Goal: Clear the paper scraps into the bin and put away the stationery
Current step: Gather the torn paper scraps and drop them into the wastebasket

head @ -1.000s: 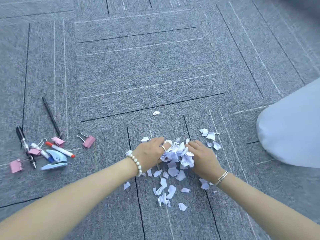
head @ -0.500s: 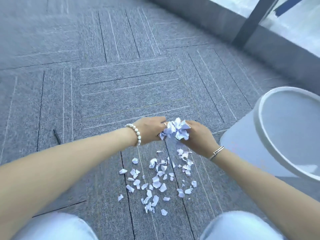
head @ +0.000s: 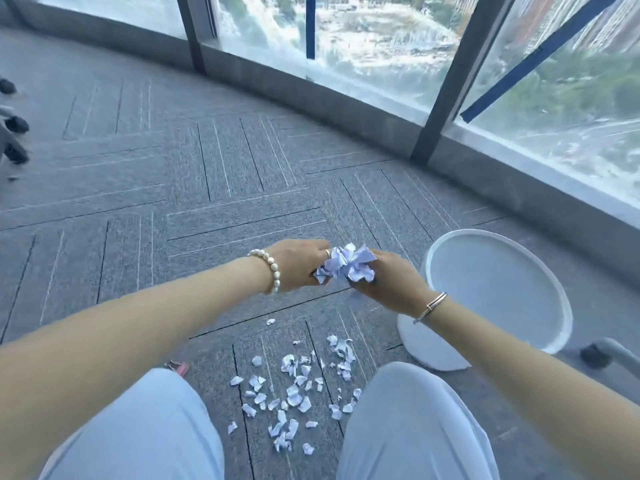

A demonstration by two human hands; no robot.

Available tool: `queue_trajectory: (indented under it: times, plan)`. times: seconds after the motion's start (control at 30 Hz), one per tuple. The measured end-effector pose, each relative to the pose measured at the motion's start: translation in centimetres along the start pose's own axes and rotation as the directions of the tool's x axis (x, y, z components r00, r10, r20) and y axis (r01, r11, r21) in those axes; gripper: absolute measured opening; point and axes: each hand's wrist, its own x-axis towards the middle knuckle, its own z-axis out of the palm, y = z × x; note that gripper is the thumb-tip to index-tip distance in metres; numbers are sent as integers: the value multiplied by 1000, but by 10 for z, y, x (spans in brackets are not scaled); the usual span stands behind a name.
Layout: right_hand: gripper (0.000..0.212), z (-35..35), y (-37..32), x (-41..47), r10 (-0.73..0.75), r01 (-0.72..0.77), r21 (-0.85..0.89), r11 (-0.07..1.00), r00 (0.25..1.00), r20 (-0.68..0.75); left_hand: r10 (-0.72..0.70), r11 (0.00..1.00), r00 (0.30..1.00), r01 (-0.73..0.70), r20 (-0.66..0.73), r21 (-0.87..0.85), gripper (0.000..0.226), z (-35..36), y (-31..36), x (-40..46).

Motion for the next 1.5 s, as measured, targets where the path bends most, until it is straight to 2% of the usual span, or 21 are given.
queue_trajectory:
  times: [0.17, 0.37, 0.53, 0.67, 0.77, 0.83, 0.93, 1.0, 1.1, 1.33, 1.5]
  plan:
    - [14, -48, 14, -8, 95, -98, -38, 994, 992, -83, 51, 998, 998, -49, -47, 38, 30, -47, 27, 22]
    - [16, -100, 57, -37, 235, -240, -117, 964, 970, -53, 163, 985, 981, -157, -107, 69, 28, -76, 72, 74]
    - [11, -119, 116, -76, 391, -393, -36, 919, 919, -48, 257, 966, 959, -254, -119, 46, 26, -73, 129, 135]
    - [18, -114, 159, -102, 472, -483, -93, 871, 873, -122, 229, 973, 969, -231, -94, -21, 25, -57, 168, 180]
    - [23, -98, 184, -114, 465, -473, -40, 880, 877, -122, 120, 991, 993, -119, 10, -63, 31, -21, 181, 209]
    - [40, -79, 204, -117, 487, -487, 18, 873, 869, -84, 26, 999, 999, -24, 46, -39, 46, 4, 185, 221]
    - [90, -51, 227, -120, 571, -572, 2, 820, 819, 46, -26, 1000, 997, 26, 67, -2, 70, 30, 186, 225]
    - [100, -38, 234, -124, 592, -589, -56, 806, 803, 73, -28, 999, 997, 25, 76, 38, 74, 40, 184, 225]
    - [96, -29, 239, -127, 582, -575, -97, 812, 809, 81, -24, 999, 996, 20, 88, 50, 72, 48, 181, 226]
    - [89, -30, 238, -127, 599, -590, -108, 800, 794, 103, -17, 999, 1000, 17, 16, -34, 65, 47, 175, 230]
    - [78, -37, 228, -115, 573, -574, -11, 819, 818, 51, -7, 998, 998, 4, -57, -67, 58, 38, 164, 228]
